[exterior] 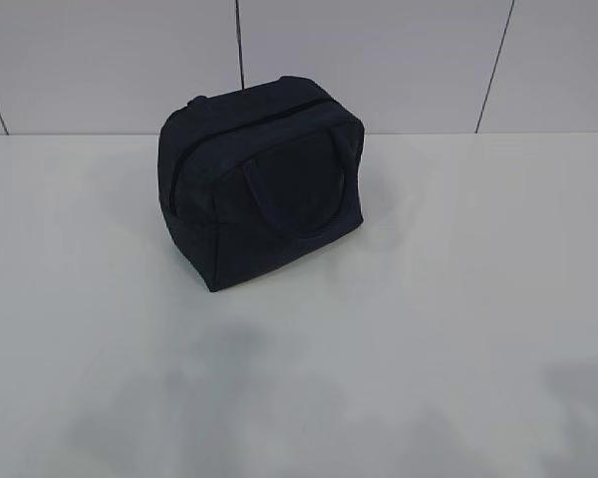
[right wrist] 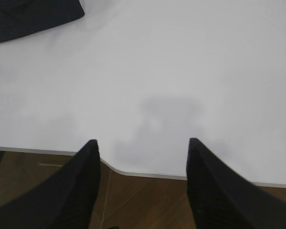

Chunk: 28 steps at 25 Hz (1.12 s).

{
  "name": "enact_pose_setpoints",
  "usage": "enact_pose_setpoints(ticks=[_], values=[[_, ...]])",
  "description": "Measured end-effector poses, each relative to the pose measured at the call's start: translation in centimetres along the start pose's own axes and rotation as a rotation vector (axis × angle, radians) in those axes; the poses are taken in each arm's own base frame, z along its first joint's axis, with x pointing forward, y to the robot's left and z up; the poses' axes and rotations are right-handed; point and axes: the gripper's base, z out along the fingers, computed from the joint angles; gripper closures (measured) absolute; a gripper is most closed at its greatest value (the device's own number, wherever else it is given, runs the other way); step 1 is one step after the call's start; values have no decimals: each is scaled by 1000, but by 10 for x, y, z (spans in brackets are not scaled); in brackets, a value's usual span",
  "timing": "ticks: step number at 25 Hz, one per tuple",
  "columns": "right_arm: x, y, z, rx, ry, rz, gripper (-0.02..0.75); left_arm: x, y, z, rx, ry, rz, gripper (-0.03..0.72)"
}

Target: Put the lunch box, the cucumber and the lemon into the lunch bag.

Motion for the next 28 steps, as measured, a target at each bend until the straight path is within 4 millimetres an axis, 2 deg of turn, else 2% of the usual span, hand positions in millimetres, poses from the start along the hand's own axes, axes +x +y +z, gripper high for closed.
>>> enact_pose_setpoints(ticks=[28], values=[[0, 0, 0, 0, 0, 0, 305, 0, 0, 0, 0, 0, 0, 452]])
